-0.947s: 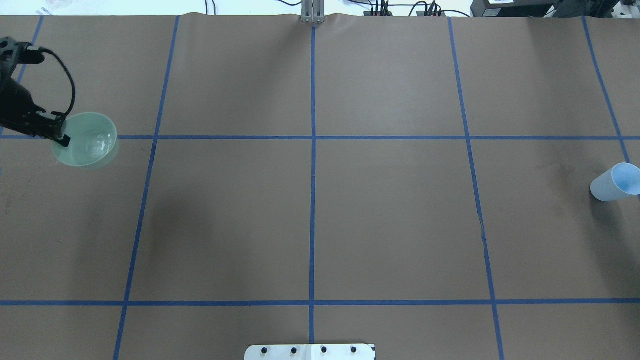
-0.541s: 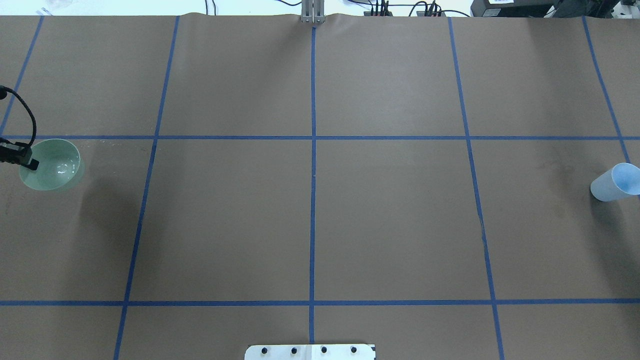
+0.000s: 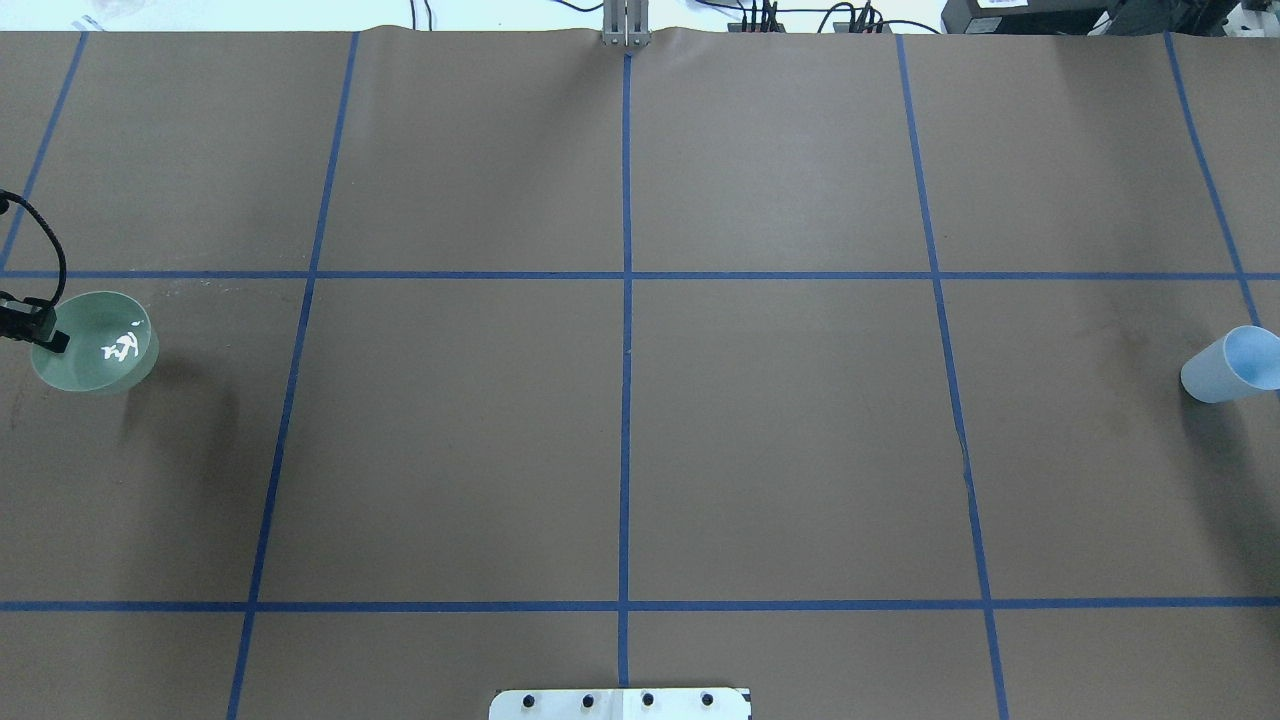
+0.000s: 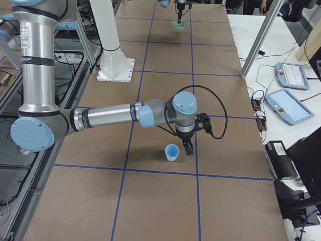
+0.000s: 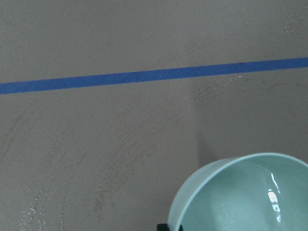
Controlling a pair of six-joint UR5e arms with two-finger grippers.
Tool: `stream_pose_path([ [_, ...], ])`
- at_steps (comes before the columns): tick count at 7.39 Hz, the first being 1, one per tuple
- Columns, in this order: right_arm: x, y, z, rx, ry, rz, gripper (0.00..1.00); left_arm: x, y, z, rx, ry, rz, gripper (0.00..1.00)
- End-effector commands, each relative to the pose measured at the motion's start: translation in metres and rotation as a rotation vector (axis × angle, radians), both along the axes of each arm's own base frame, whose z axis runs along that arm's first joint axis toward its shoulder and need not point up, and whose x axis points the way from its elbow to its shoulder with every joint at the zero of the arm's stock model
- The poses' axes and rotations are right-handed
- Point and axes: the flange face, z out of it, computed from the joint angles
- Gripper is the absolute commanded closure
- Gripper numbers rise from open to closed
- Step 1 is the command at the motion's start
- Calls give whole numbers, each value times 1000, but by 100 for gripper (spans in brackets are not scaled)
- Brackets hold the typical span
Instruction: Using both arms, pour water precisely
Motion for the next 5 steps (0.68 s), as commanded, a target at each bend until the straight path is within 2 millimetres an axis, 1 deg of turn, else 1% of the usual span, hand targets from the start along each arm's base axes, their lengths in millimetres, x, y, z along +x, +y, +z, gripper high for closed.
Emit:
stream_pose_path([
  [1, 1, 2, 15, -39, 8, -25, 0, 1, 0, 9, -18, -8, -2, 100],
  [4, 3, 4, 21, -51, 14, -22, 0, 1, 2, 26, -50, -24, -1, 100],
  [5, 3, 6, 22, -54, 19, -22, 0, 2, 1, 32, -59, -28, 0, 84],
])
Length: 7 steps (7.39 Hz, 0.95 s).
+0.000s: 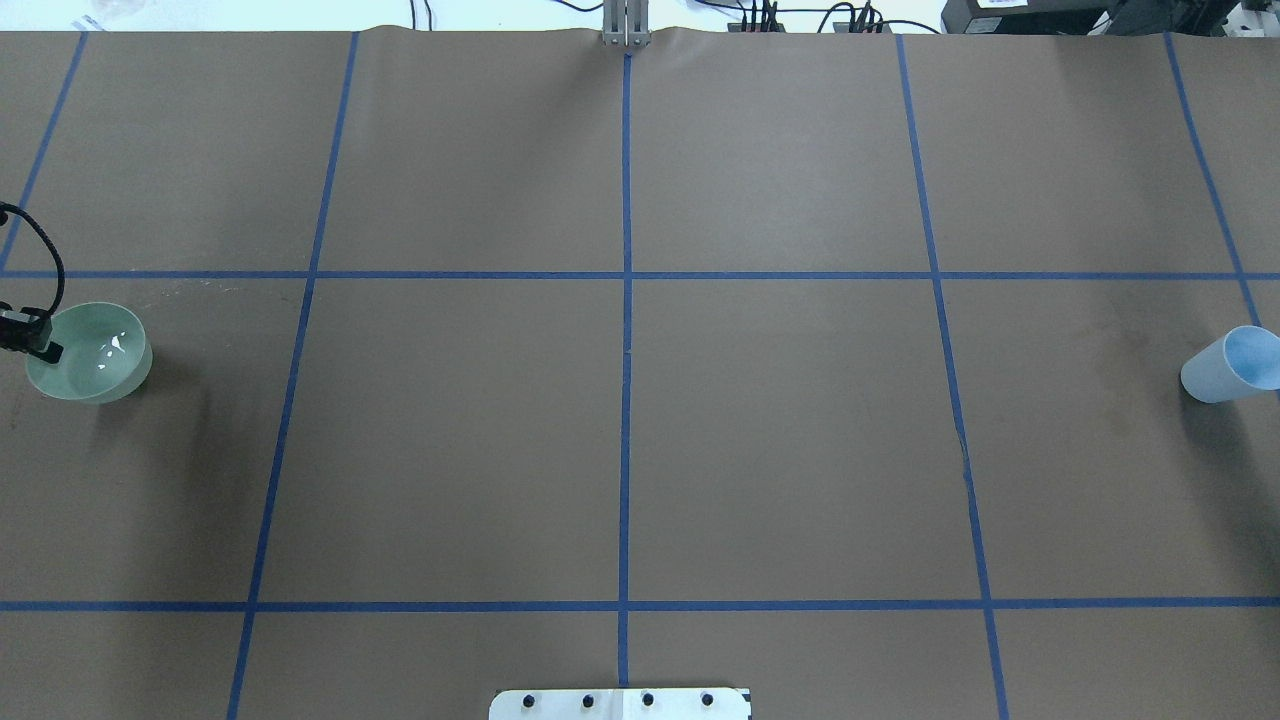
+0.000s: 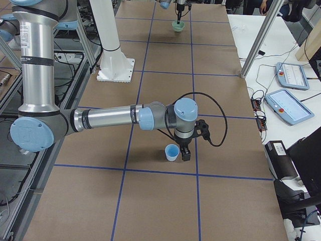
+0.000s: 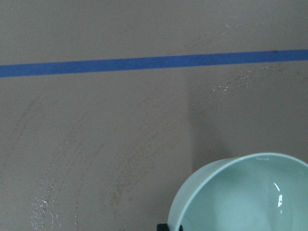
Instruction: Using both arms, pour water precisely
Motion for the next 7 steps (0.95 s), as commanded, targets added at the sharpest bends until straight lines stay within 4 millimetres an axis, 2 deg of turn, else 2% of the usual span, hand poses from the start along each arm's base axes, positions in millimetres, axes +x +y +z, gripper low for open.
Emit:
stream_pose_path([
  [1, 1, 3, 4, -8, 6, 1, 0, 0, 0, 12, -20, -10, 0, 72],
  [2, 1, 3, 3, -6, 7, 1, 0, 0, 0, 12, -19, -10, 1, 62],
  [3, 1, 4, 5, -9, 8, 1, 0, 0, -1, 10, -10, -8, 4, 11],
  [4, 1, 7, 7, -12, 9, 1, 0, 1, -4, -5, 2, 1, 2, 0],
  [6, 2, 12, 16, -33, 21, 12, 0, -5, -7, -36, 16, 13, -3, 0],
  [7, 3, 11, 17, -28, 30, 14, 0, -7, -14, -59, 27, -2, 9, 0],
])
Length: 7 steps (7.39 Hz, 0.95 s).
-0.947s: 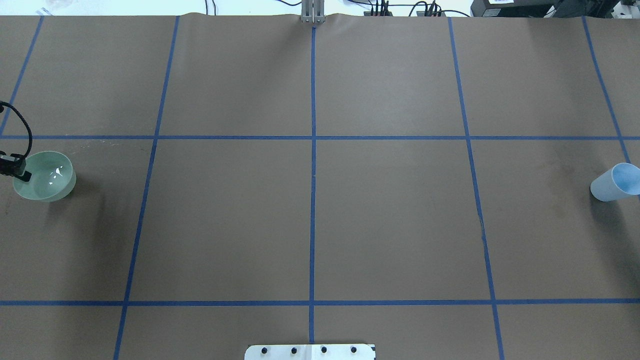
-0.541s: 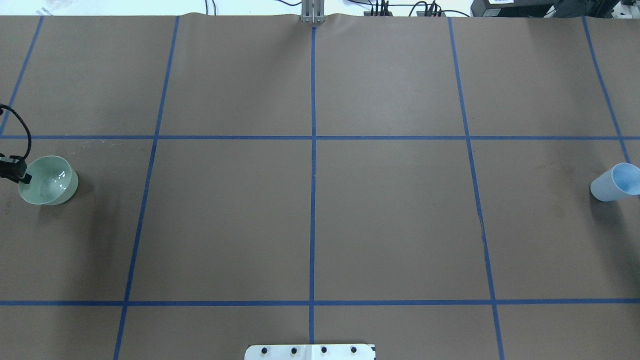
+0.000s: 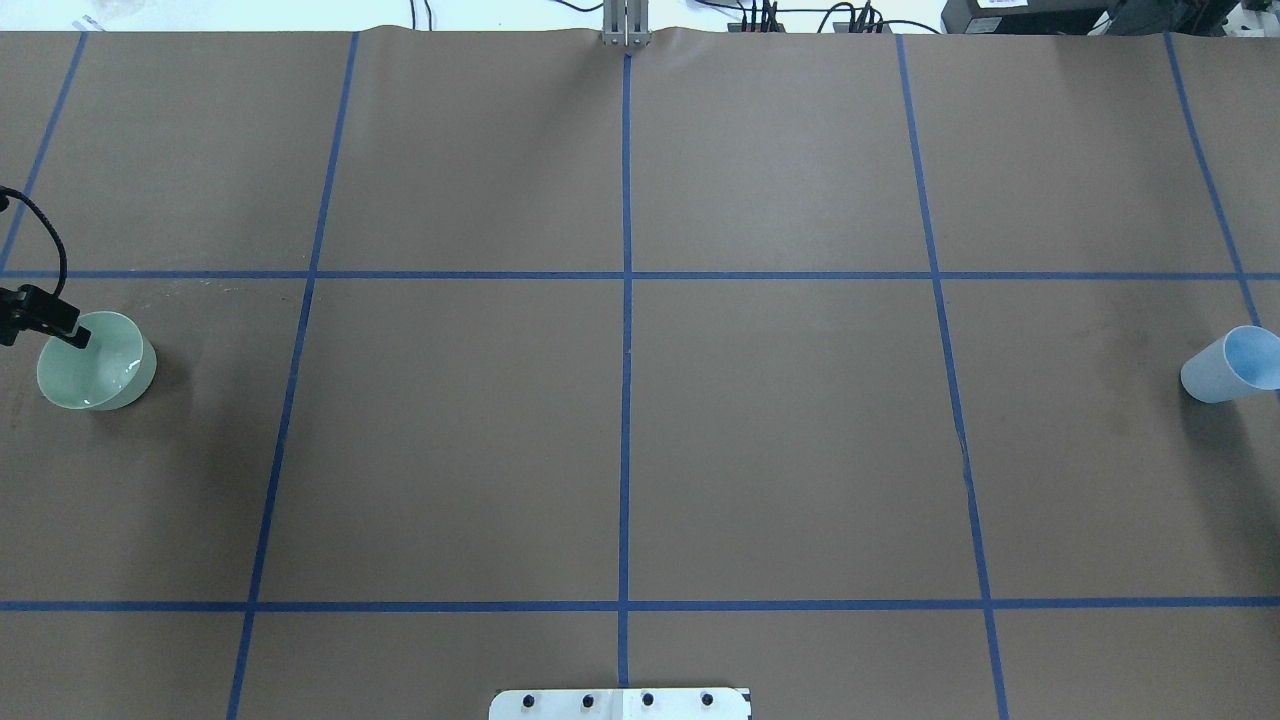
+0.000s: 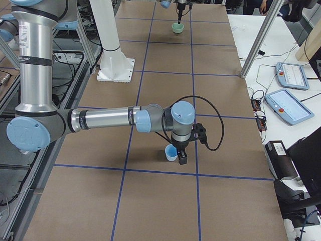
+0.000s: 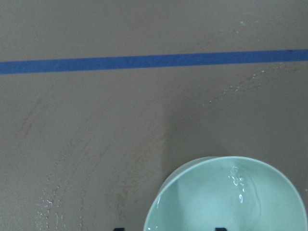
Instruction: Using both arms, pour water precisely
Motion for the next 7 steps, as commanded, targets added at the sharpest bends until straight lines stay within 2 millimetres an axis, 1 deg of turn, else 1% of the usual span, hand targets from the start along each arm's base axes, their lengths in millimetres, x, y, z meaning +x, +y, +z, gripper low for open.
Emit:
stream_pose_path([
  [1, 1, 2, 5, -3, 14, 2, 0, -31, -13, -35, 33, -39, 31, 0],
  [2, 1, 10, 14, -25, 13, 4, 0, -65, -27, -42, 70, -55, 53, 0],
  [3, 1, 7, 6, -43, 9, 40, 0, -110, -40, -41, 121, -70, 73, 0],
  [4, 0, 4, -1, -57, -1, 69, 0, -156, -47, -40, 131, -80, 41, 0],
  [5, 0, 3, -5, -52, -8, 71, 0, -202, -47, -20, 144, -87, 15, 0],
  [6, -1, 2, -4, -55, -14, 70, 0, -231, -46, 5, 163, -90, 31, 0],
  [7, -3, 0, -9, -57, -48, 68, 0, -235, -36, 29, 116, -83, 29, 0],
])
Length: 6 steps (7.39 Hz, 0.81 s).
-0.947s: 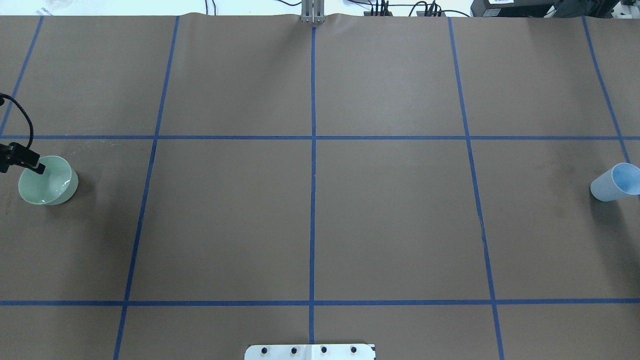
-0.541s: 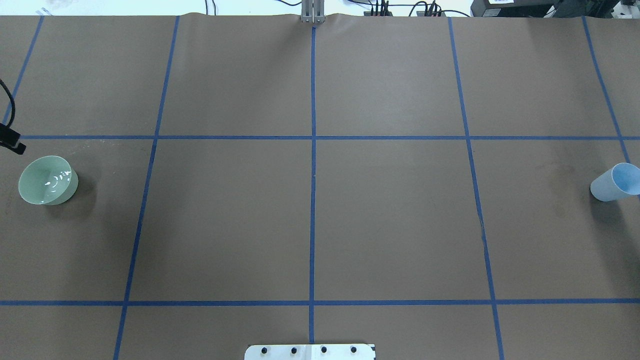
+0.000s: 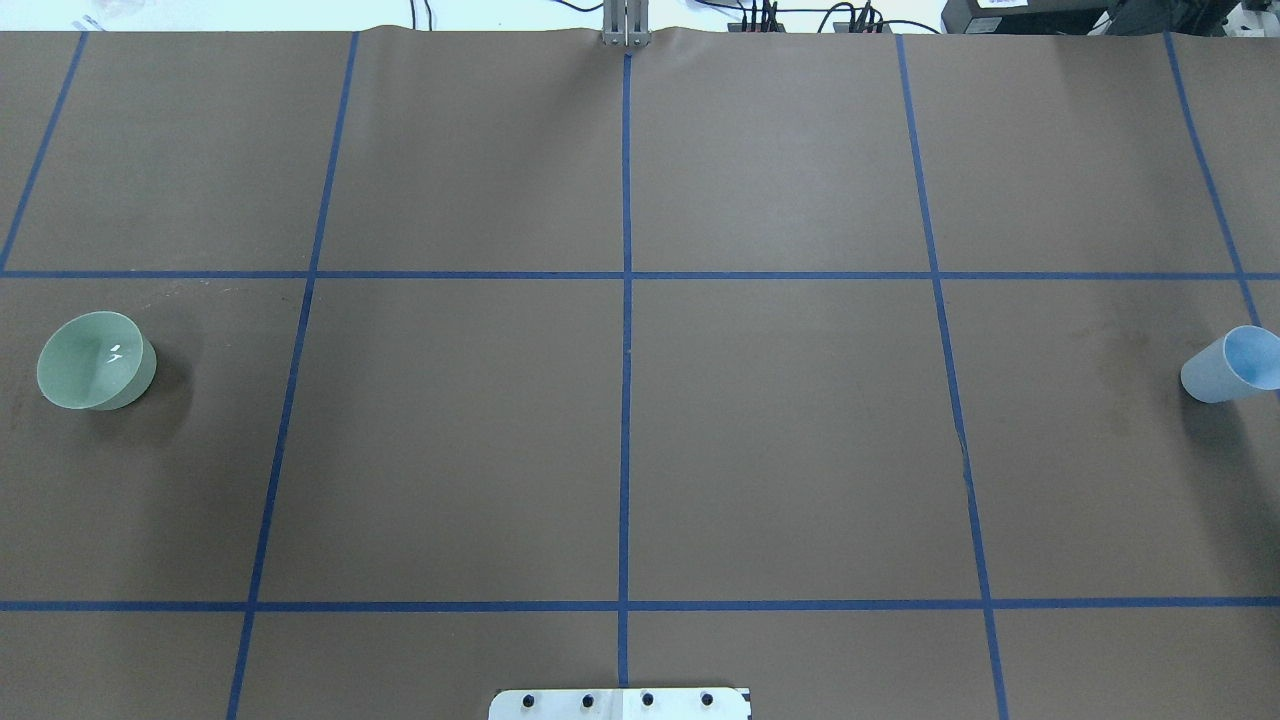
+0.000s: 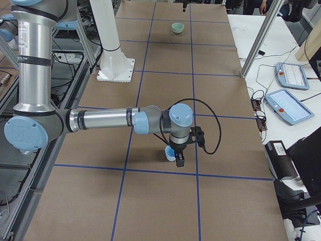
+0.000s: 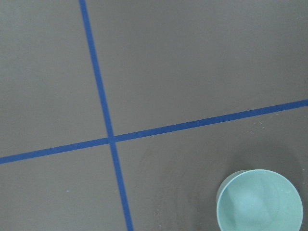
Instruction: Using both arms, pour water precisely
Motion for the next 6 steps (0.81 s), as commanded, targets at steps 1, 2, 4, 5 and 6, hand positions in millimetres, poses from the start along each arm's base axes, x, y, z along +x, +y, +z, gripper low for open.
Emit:
stream_pose_path([
  [1, -3, -3, -7, -8, -44, 8, 0, -22, 20, 55, -64, 6, -5, 0],
  [2, -3, -3, -7, -8, -43, 8, 0, -22, 29, 65, -73, -6, -4, 0],
  [4, -3, -3, -11, -8, -47, 16, 0, -23, 28, 49, -68, -8, -42, 0],
  [5, -3, -2, -10, -31, -48, 37, 0, -22, 36, 40, -58, -3, -49, 0],
  [6, -4, -1, -6, -59, -55, 54, 0, -20, 82, 35, -48, 0, -48, 0],
])
